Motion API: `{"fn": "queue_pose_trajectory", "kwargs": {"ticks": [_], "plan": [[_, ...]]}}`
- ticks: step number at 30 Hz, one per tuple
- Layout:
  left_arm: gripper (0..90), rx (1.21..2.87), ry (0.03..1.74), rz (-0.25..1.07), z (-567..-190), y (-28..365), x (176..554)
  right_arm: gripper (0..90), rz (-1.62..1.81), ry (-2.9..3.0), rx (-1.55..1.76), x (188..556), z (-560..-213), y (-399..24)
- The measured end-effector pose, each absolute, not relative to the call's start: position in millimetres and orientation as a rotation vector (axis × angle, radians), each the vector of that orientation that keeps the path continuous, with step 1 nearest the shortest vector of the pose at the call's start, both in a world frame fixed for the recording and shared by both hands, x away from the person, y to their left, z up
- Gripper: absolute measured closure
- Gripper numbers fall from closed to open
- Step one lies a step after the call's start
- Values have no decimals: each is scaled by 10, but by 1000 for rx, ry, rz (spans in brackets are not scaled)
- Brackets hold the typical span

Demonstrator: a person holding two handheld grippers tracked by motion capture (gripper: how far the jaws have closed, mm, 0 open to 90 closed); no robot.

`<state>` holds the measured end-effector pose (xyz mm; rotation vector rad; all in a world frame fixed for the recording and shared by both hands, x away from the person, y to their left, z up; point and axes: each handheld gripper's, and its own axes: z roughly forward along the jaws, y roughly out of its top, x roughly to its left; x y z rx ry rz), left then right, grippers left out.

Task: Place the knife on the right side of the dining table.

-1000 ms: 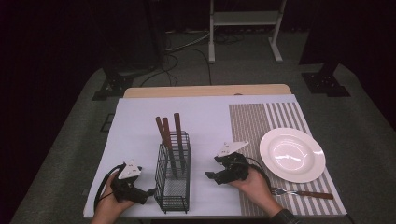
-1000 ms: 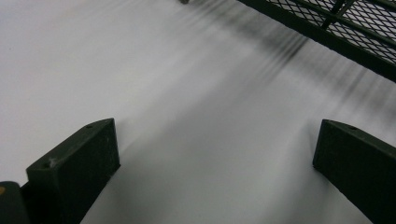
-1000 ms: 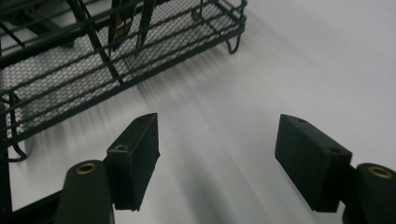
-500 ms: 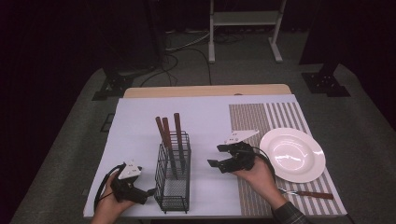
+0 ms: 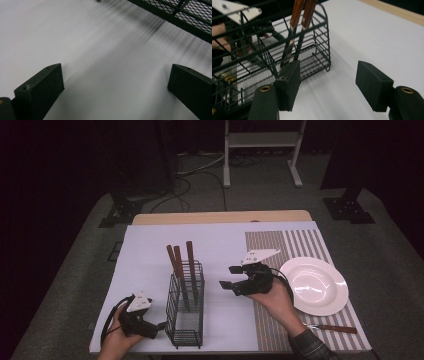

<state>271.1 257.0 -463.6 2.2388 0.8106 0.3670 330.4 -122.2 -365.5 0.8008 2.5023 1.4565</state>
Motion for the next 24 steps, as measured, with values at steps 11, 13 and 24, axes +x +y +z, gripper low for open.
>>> {"fn": "queue_pose_trajectory", "kwargs": {"ticks": [11, 13, 24], "plan": [[0, 2241, 810, 366, -4634, 2571, 2711, 367, 1534, 2470, 785, 3367, -3477, -1155], [0, 2239, 811, 367, -4635, 2570, 2711, 370, 1564, 2466, 778, 3391, -3436, -1114], [0, 2240, 809, 370, -4635, 2571, 2711, 375, 1625, 2454, 738, 3471, -3304, -936]]}}
